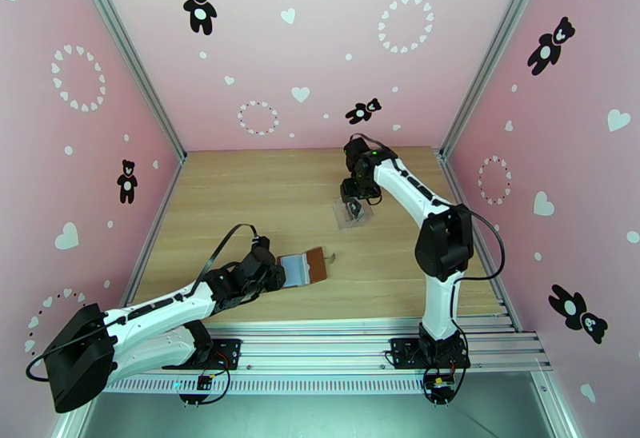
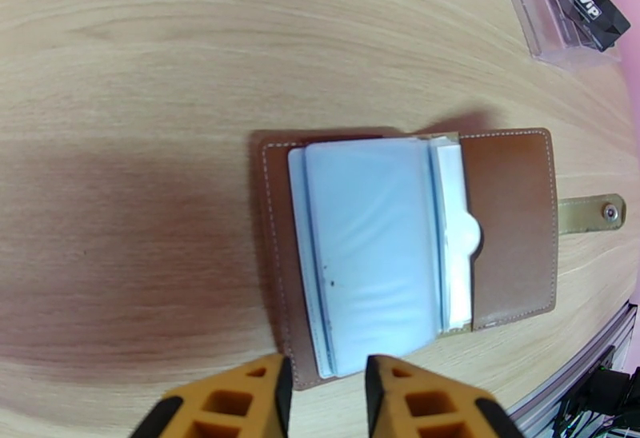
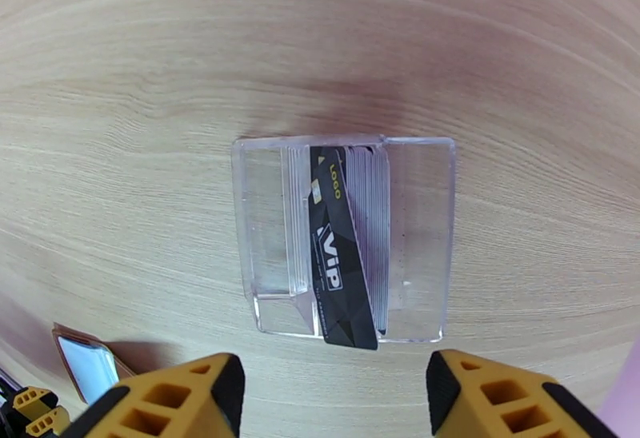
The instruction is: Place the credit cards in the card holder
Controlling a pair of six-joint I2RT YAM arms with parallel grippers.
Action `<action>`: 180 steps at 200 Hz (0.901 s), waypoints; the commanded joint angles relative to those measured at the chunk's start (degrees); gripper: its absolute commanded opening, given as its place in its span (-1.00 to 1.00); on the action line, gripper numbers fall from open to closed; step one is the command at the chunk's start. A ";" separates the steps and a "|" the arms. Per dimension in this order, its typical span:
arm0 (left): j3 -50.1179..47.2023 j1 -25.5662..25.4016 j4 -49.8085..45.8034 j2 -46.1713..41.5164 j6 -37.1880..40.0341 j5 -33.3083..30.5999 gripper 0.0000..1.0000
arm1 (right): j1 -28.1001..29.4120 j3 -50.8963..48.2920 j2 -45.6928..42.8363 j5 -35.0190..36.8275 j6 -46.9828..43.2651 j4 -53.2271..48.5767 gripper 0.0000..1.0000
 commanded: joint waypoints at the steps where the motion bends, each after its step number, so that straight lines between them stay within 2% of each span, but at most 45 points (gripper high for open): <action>1: 0.77 0.31 -0.21 0.22 0.36 0.65 -0.37 | -0.68 0.72 3.04 -0.60 -0.08 -2.09 0.24; 33: 0.66 0.32 -0.18 0.33 0.34 0.57 -0.37 | -0.79 -0.02 4.01 -0.36 0.07 -2.02 0.15; 77: 0.25 0.31 -0.09 0.39 0.14 0.56 -0.37 | -0.79 -0.09 4.59 -1.35 0.04 -1.87 -0.34; 111: 0.08 0.35 -0.29 -0.13 0.09 0.48 -0.37 | -0.80 -0.04 5.13 -1.59 0.11 -2.05 -0.48; 127: 0.06 0.31 -0.38 -0.22 0.01 0.48 -0.37 | -0.77 -0.14 5.05 -1.85 0.12 -1.89 -0.61; 159: -0.11 0.31 -0.52 -0.58 -0.12 0.31 -0.37 | -0.78 0.05 4.72 -2.23 0.12 -1.87 -1.00; 180: 0.06 0.33 -0.74 -0.75 -0.08 0.31 -0.37 | -0.78 -0.54 2.70 -1.60 0.64 -1.08 -1.00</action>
